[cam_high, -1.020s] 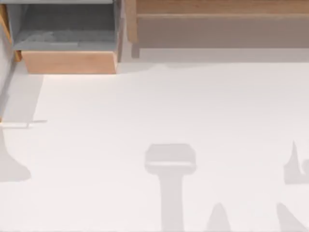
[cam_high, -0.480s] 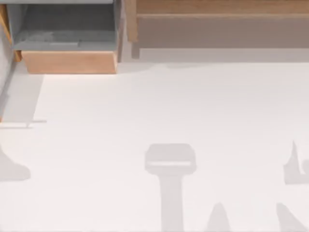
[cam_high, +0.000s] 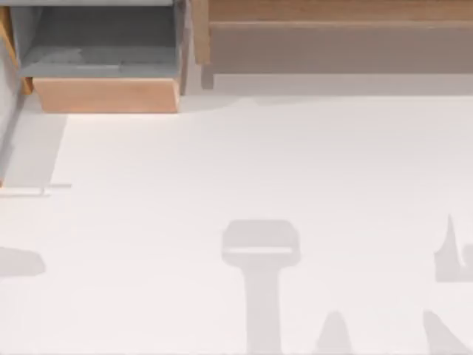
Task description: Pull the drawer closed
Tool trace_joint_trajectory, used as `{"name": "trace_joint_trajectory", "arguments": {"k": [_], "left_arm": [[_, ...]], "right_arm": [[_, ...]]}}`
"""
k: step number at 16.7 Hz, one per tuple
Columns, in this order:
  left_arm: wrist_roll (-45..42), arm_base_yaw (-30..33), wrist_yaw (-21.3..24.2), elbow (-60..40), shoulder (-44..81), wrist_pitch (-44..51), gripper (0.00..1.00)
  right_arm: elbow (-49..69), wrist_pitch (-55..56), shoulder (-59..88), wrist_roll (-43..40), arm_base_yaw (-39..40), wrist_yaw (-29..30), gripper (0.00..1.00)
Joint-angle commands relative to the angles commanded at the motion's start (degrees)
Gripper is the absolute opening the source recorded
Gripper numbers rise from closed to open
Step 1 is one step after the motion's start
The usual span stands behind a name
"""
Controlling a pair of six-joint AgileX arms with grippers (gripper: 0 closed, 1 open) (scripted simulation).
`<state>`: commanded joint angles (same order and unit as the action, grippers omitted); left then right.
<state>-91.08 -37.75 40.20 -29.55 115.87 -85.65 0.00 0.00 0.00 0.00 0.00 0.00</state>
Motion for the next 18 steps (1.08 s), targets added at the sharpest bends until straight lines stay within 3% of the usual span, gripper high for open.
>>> {"name": "trace_joint_trajectory", "arguments": {"k": [9,18], "left_arm": [[0.2,0.0,-0.1,-0.1,0.7,0.7,0.00],[0.5,6.8,-6.9,-12.5,5.8,7.6,0.00]], "right_arm": [[0.0,0.0,0.0,0.0,0.0,0.0,1.00],[0.0,0.0,0.0,0.0,0.0,0.0,1.00]]}}
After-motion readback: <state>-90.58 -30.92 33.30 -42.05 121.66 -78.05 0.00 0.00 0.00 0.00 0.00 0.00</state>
